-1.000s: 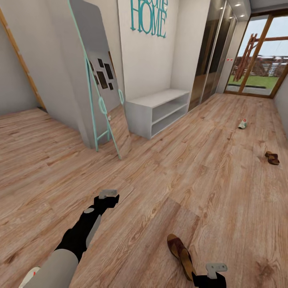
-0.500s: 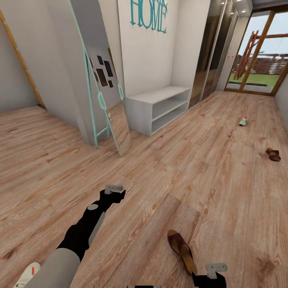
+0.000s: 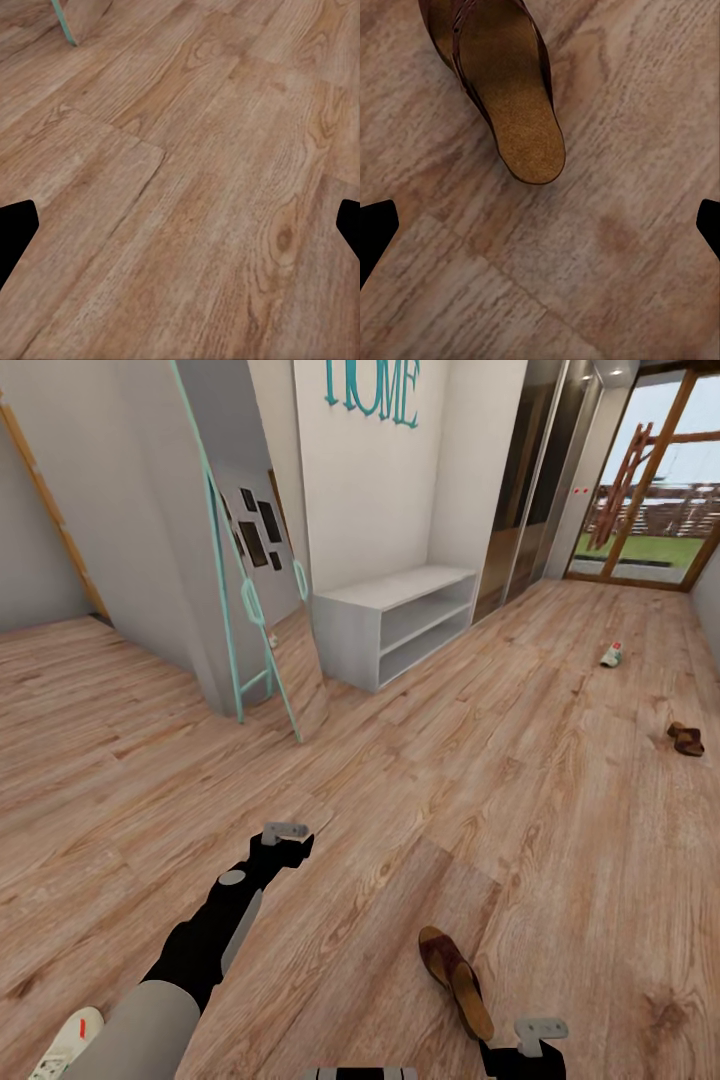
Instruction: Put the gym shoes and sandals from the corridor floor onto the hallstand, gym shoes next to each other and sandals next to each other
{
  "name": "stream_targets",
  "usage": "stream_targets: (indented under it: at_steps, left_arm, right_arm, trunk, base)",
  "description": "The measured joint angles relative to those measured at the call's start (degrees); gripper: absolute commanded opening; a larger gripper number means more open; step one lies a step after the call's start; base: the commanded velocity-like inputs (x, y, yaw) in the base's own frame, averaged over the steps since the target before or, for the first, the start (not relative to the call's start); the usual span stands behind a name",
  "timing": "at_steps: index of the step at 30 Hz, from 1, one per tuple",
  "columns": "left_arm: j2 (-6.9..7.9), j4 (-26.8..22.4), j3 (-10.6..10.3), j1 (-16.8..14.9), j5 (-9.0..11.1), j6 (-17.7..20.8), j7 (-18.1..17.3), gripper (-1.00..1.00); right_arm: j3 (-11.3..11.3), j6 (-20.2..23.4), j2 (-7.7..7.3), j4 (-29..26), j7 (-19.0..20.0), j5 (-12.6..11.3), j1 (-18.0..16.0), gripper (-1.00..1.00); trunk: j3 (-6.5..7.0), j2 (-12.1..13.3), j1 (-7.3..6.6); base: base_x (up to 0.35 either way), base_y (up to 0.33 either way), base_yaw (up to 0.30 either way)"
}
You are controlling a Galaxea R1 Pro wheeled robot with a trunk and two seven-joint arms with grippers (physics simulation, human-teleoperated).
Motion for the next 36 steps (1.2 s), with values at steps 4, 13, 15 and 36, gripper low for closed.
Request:
stream_targets:
  at_steps: [4,13,15,36]
  left_arm:
    - [0.00,0.00,0.00,0.00,0.01,0.00,0.02,1.00]
    - [-0.01,-0.01,0.01,0.00,0.02,0.00,0.02,1.00]
    - [0.00,-0.01,0.00,0.00,0.02,0.00,0.02,1.00]
    - [-0.03,-0.01,0.00,0.00,0.02,0.03,0.03,1.00]
  right_arm:
    - [0.00,-0.01,0.00,-0.02,0.00,0.00,0.00,1.00]
    - [0.00,0.00,0.00,-0.05,-0.01,0.00,0.00,1.00]
    - [0.00,0.00,0.00,-0.05,0.01,0.00,0.00,1.00]
    - [0.00,0.00,0.00,-0.07,0.03,0.00,0.00,1.00]
  trunk:
    - [-0.04,0.00,-0.01]
    - [-0.05,0.00,0.00]
    - [-0.05,0.00,0.00]
    - [-0.05,0.00,-0.02]
  base:
    - [0.091,0.000,0.000]
    - [0.094,0.000,0.000]
    - [0.019,0.000,0.000]
    - [0.025,0.000,0.000]
